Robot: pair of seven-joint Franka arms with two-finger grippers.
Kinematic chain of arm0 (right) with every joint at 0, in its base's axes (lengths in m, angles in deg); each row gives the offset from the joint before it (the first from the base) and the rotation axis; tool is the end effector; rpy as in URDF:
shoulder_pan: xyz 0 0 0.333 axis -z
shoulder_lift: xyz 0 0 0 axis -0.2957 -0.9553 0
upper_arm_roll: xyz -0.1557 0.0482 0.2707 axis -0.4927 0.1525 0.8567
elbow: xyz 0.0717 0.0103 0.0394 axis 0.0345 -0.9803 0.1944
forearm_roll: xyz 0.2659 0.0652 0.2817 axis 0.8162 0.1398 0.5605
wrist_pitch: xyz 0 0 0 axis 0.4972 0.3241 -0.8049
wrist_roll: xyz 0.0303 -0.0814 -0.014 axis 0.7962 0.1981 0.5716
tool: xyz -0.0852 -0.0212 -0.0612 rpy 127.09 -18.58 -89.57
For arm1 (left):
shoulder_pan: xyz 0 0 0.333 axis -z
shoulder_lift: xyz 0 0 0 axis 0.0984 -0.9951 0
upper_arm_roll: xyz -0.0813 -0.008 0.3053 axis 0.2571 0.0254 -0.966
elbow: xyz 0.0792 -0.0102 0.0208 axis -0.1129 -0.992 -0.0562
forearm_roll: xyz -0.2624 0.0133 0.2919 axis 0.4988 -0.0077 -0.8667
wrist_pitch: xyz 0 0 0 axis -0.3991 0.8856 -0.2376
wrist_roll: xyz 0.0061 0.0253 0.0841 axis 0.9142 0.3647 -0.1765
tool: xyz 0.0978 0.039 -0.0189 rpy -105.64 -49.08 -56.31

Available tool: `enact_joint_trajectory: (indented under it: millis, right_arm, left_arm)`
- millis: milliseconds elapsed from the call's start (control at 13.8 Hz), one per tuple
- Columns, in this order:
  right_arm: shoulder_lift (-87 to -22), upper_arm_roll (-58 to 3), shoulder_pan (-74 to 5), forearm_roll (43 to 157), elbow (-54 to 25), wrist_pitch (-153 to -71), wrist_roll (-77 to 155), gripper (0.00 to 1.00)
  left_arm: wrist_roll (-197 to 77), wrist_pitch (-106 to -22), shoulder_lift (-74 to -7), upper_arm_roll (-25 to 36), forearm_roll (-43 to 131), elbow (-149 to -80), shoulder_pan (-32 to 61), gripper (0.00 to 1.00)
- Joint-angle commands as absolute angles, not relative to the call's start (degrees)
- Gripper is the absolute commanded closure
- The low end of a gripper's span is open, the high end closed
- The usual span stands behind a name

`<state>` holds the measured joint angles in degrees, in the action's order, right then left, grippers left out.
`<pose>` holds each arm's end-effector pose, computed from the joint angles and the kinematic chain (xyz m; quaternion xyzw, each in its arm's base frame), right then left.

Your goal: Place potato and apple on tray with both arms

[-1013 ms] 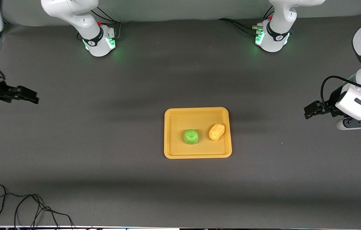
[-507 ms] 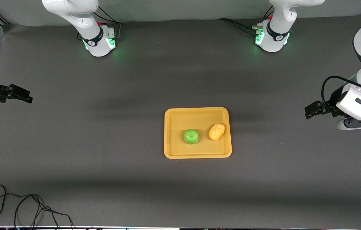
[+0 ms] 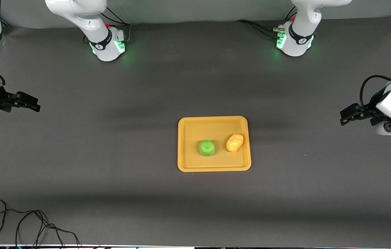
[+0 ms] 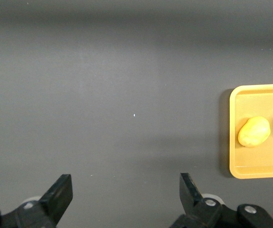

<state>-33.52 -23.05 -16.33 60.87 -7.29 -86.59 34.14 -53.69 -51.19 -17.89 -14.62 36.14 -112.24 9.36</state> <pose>0.5651 -0.0211 0.5876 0.9992 -0.0143 -0.0341 0.0167 0.5856 -0.0191 0.5581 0.9993 -0.0133 0.0335 0.0101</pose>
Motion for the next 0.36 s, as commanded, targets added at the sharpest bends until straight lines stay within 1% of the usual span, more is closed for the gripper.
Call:
enact_joint_trajectory:
  millis: [0,289]
  right_arm:
    - [-33.2,-24.2,-16.4,60.9,-7.6,-86.9,34.9,0.00]
    - [-33.2,-24.3,-16.4,60.9,-7.6,-86.9,34.9,0.00]
  left_arm:
    - [-51.6,-51.0,-15.4,-14.7,36.7,-114.3,8.9,0.00]
    - [-52.5,-50.5,-15.9,-14.7,36.7,-113.5,9.0,0.00]
